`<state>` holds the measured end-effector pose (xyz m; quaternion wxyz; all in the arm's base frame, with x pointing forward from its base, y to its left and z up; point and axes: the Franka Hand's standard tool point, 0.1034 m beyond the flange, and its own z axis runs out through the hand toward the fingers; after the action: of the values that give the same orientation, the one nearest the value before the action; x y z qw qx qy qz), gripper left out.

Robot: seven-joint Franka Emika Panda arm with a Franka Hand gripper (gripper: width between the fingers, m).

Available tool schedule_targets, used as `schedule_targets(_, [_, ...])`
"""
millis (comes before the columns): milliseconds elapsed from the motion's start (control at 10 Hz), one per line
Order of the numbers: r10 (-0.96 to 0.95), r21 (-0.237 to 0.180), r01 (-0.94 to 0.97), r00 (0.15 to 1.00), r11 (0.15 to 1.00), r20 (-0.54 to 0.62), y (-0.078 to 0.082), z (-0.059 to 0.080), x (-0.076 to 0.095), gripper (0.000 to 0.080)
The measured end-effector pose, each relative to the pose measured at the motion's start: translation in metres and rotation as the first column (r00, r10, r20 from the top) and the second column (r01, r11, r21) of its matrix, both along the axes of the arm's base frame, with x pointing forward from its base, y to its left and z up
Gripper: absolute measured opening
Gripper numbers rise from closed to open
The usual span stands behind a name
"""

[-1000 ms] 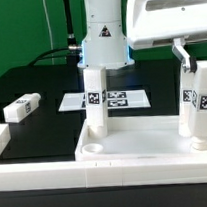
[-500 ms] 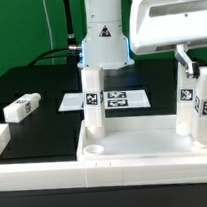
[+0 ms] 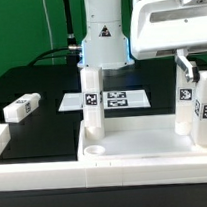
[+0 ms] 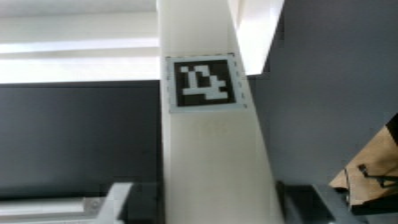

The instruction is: Assemble desk

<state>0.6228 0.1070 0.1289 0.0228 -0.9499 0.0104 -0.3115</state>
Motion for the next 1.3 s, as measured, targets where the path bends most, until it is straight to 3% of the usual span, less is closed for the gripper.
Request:
schedule_targets(100, [0.0,0.0,0.0,1.0,1.0,0.0,0.0,0.0,0.0,0.0295])
schedule_targets(200, [0.0,0.0,0.0,1.0,1.0,0.0,0.0,0.0,0.0,0.0482])
schedule_targets(300, [0.0,0.0,0.0,1.0,1.0,0.0,0.0,0.0,0.0,0.0482])
schedule_targets(400, [0.0,0.001,0.0,1.0,1.0,-0.002,0.0,0.001,0.0,0.0593])
schedule_targets(500, [0.001,0.001,-0.001,1.0,1.0,-0.005,0.0,0.003,0.001,0.0634])
schedule_targets(1000, [0.021,0.009,-0.021,0.998,1.0,-0.053,-0.006,0.038,0.007,0.0649])
schedule_targets(1300, [0.023,0.009,-0.022,0.997,1.0,-0.069,-0.006,0.034,0.006,0.0649])
